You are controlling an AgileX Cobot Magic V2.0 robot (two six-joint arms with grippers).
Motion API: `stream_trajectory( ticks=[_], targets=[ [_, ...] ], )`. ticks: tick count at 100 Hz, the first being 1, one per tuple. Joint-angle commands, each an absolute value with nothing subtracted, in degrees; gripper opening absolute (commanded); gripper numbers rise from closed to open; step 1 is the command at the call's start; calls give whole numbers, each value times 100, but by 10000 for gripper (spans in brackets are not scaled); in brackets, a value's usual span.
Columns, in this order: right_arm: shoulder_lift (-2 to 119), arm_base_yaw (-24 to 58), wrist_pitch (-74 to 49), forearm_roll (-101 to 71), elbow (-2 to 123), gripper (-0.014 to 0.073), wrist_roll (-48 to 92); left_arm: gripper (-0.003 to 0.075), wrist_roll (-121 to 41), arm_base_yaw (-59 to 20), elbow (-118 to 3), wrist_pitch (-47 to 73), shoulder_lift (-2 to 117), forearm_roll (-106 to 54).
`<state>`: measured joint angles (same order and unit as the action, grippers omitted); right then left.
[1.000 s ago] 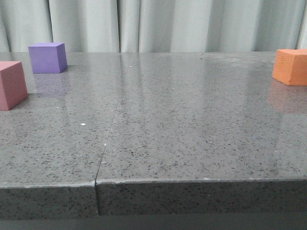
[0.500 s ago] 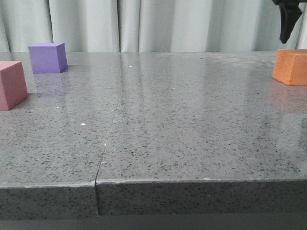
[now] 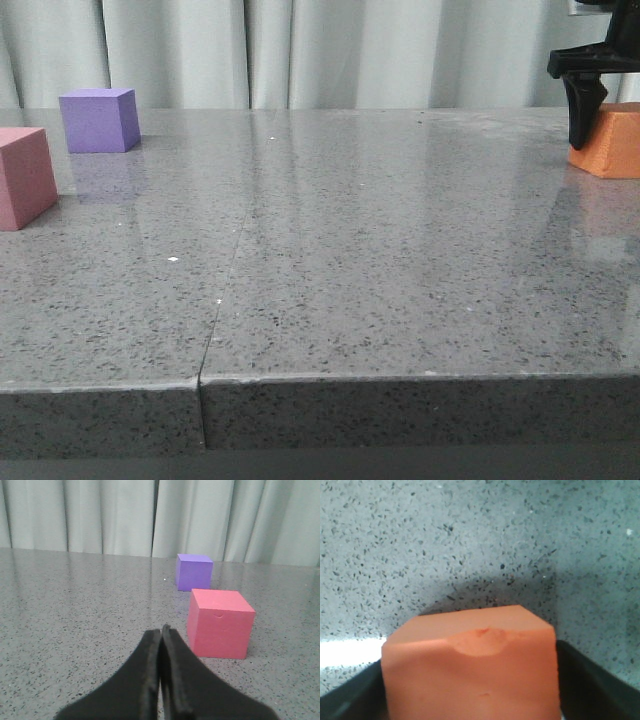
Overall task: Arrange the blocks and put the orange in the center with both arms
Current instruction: 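Lower the right gripper over the orange cube and close on it, then carry the orange cube with the right gripper to the table center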
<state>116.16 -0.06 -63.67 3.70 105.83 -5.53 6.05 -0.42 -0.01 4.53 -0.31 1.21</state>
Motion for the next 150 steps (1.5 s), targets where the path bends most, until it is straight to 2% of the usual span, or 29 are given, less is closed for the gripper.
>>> stream_trajectory(
  ticks=[1,13,25,52,69,107,132,150],
  targets=[
    [11285,-27,-6252,411,10785,462,-489,-20,617,-41,231,-33,-190,75],
    [11285,-27,-6190,411,10785,321,-489,-20,617,-41,231,-33,-190,75],
    [11285,-27,-6152,411,10785,268,-489,-20,617,-41,231,-33,-190,75],
    [11203,4,-6381,199,10857,265,-489,-20,617,-41,231,-33,-190,75],
    [11158,198,-6927,101,11296,265,-588,-20,617,-41,231,-33,-190,75],
    [11180,1138,-7615,101,12184,265,-1310,-20,617,-41,231,-33,-190,75],
    [11392,1828,-7582,30,12184,265,-1866,-20,617,-41,231,-33,-190,75],
    [11564,2247,-7116,-351,12184,265,-2227,-20,617,-41,231,-33,-190,75]
  ],
)
